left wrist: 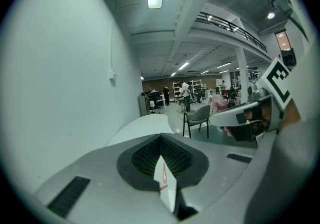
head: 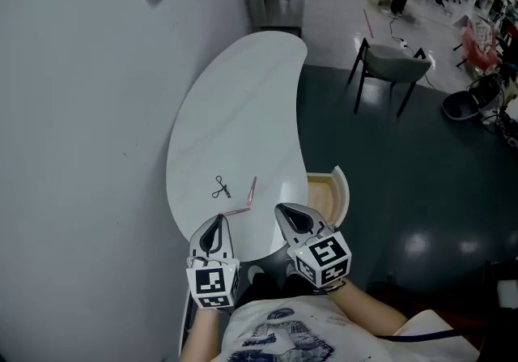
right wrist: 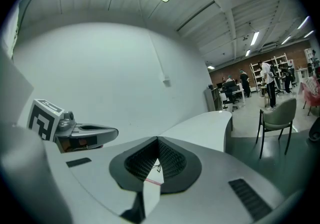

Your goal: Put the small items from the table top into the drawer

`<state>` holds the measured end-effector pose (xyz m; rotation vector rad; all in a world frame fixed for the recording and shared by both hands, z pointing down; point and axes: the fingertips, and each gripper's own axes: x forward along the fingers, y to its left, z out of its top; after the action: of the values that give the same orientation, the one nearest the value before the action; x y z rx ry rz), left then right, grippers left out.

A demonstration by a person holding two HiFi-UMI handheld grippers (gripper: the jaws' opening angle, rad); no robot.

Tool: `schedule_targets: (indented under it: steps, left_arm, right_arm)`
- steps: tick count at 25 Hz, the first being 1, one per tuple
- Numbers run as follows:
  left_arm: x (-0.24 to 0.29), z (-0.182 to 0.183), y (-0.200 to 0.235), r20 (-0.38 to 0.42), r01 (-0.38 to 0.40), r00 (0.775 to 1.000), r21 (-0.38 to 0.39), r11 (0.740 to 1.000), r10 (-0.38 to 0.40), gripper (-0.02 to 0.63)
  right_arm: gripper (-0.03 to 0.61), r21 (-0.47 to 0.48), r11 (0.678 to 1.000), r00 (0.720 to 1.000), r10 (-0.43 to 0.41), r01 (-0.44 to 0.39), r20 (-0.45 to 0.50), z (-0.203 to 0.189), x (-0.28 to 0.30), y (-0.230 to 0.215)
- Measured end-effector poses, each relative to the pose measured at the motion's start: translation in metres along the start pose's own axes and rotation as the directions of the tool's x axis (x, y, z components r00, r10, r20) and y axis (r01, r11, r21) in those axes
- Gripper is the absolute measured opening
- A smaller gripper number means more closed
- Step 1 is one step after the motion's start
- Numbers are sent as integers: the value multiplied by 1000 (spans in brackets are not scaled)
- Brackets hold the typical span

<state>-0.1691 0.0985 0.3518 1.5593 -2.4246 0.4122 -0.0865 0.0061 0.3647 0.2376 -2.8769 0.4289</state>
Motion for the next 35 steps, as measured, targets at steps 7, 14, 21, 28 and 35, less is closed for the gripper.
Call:
schedule_targets:
  steps: [7,14,21,28,35]
  left_arm:
    - [30,-4,12,-16,38,999,-1,999,-38,20]
    - [73,-4,41,-26,131,991,11,991,-131,20]
    - [109,-7,75,-41,227,973,18,974,-226,20]
    - [137,-17,93,-58,322,946,27,946,-320,20]
    - [153,-25,100,-66,386,921,27,922,-384,20]
  right_arm:
    - [21,18,999,999,-44,44,-20,-3,21,-18]
    - [21,32,990,990,-136,137,-31,3,61,-31]
    - [21,43,964,963,-259,262,-74,-3,101,-41]
    - [21,65,931,928,-349,359,-127,-18,125,-46]
    - [23,75,897,892,-419,435,-168,-36,139,-49]
